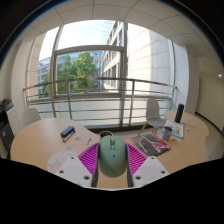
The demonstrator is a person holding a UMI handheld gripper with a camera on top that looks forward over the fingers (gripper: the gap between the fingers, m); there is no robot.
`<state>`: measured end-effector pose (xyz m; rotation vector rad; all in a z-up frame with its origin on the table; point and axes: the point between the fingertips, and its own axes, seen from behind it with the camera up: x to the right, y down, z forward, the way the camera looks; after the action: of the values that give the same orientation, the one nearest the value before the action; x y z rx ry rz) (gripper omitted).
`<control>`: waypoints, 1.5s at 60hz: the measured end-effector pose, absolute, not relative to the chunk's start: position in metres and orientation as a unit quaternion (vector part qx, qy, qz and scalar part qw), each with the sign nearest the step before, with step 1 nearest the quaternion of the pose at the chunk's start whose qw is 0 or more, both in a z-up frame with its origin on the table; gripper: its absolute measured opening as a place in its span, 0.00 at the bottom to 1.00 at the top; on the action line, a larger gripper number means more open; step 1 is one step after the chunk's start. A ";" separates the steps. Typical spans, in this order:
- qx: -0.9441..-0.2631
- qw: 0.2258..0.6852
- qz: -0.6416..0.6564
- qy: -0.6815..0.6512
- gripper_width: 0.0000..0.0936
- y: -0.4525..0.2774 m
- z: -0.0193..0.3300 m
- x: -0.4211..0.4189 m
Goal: Arrange mouse
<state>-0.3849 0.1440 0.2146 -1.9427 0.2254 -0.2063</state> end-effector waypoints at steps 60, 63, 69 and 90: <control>-0.897 0.442 -0.007 0.009 0.91 0.209 0.074 -0.591; -0.892 0.453 -0.013 0.008 0.91 0.193 0.092 -0.593; -0.882 0.471 -0.024 0.007 0.91 0.156 0.128 -0.599; -0.874 0.483 -0.048 -0.003 0.90 0.042 0.174 -0.613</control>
<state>-0.6127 0.0416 0.1737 -2.1306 -0.0071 -0.1181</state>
